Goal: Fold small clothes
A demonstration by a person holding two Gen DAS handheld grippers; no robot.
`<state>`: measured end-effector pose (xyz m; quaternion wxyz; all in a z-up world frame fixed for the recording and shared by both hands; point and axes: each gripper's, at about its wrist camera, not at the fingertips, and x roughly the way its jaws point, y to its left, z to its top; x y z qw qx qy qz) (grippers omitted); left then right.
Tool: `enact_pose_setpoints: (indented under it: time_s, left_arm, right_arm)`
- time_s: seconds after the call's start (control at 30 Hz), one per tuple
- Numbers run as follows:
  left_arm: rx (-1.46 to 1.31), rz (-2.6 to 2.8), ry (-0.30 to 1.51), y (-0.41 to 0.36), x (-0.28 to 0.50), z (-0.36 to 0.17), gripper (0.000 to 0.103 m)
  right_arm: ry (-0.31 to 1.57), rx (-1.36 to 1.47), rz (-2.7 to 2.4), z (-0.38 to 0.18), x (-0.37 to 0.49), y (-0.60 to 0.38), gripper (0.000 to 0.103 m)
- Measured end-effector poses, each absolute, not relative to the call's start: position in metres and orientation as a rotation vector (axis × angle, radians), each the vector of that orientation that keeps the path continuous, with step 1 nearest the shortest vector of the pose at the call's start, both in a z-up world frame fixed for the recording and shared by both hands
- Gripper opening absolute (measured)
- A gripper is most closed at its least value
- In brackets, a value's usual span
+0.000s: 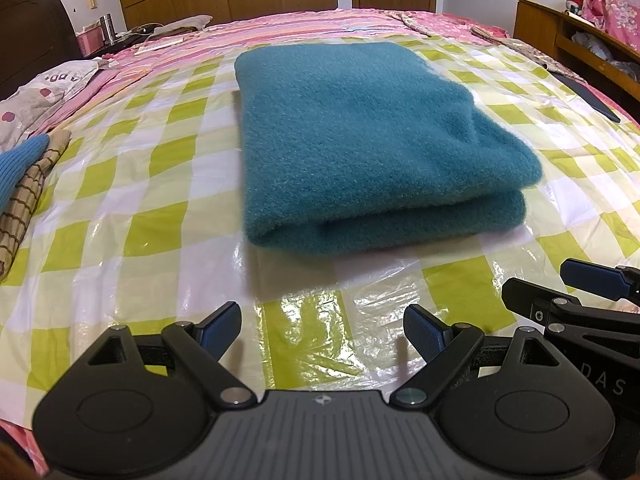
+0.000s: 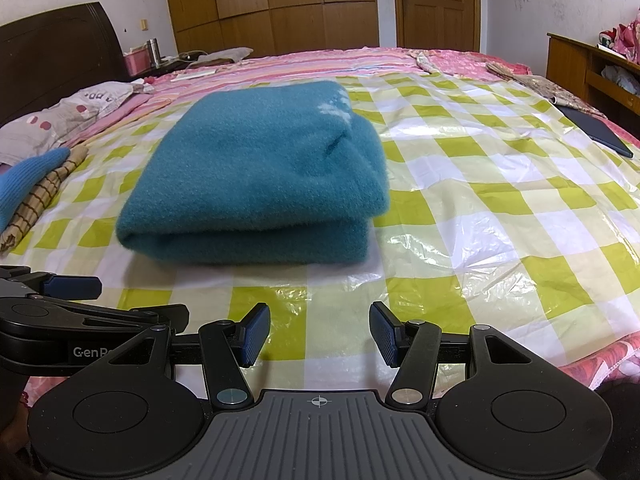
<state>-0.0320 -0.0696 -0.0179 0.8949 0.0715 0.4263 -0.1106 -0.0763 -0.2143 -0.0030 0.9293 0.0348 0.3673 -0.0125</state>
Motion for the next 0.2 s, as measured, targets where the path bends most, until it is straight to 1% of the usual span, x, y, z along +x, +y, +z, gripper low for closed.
enact_pose_setpoints:
  time_s: [0.2]
  left_arm:
    - [0.147,-0.229,0.884,-0.0693,-0.0318,-0.0176,0.093]
  right_arm:
    - [0.752,0.071,-0.026,-0.003,-0.0763,-0.2142,0.055]
